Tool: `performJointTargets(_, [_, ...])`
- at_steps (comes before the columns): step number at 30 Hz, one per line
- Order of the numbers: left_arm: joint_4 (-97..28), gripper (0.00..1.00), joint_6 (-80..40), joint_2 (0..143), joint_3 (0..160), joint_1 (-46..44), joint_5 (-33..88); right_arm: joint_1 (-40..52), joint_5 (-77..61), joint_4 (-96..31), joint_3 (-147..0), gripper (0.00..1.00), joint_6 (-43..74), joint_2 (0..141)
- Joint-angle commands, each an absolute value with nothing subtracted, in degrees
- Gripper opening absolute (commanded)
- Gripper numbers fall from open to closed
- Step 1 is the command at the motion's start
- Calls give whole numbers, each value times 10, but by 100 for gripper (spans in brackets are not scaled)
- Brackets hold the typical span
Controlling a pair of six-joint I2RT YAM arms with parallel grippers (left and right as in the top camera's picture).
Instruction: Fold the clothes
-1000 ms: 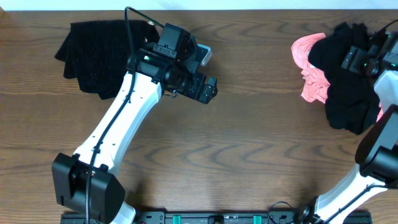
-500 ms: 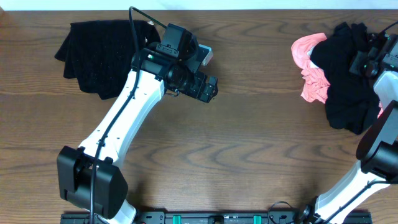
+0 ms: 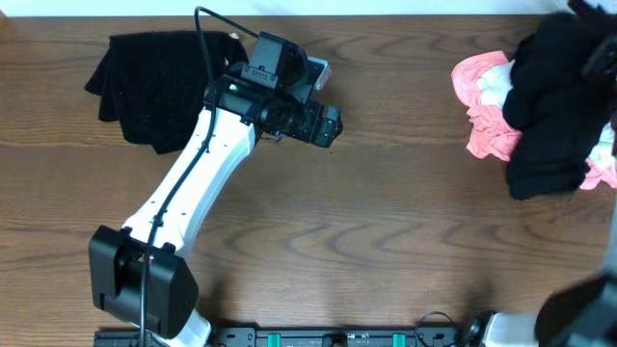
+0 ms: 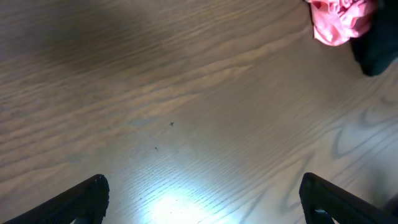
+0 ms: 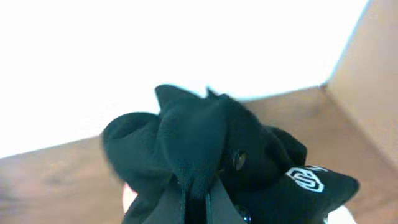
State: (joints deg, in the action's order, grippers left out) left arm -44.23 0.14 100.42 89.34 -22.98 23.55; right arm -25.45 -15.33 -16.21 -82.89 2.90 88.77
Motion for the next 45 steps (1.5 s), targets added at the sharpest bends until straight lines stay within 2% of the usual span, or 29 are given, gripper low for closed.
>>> performJointTargets(1, [-439, 98, -35, 992, 892, -223, 230, -231, -223, -161, -836, 1, 62, 816])
performJointTargets(8, [-425, 98, -50, 944, 893, -188, 342, -154, -246, -161, -836, 1, 82, 709])
performJointTargets(15, [-433, 98, -47, 879, 893, -138, 432, -44, -290, -161, -836, 1, 80, 679])
performJointTargets(24, [-525, 98, 114, 834, 893, -103, 536, 55, -367, -168, -836, 1, -42, 679])
performJointTargets(29, [-561, 98, 186, 834, 893, -103, 551, 69, -441, -208, -836, 1, -184, 683])
performJointTargets(35, [-561, 98, 214, 834, 893, -103, 551, 69, -571, -260, -836, 1, -370, 698])
performJointTargets(45, [-572, 98, 290, 834, 893, -103, 596, 57, -666, -250, -836, 1, -391, 721])
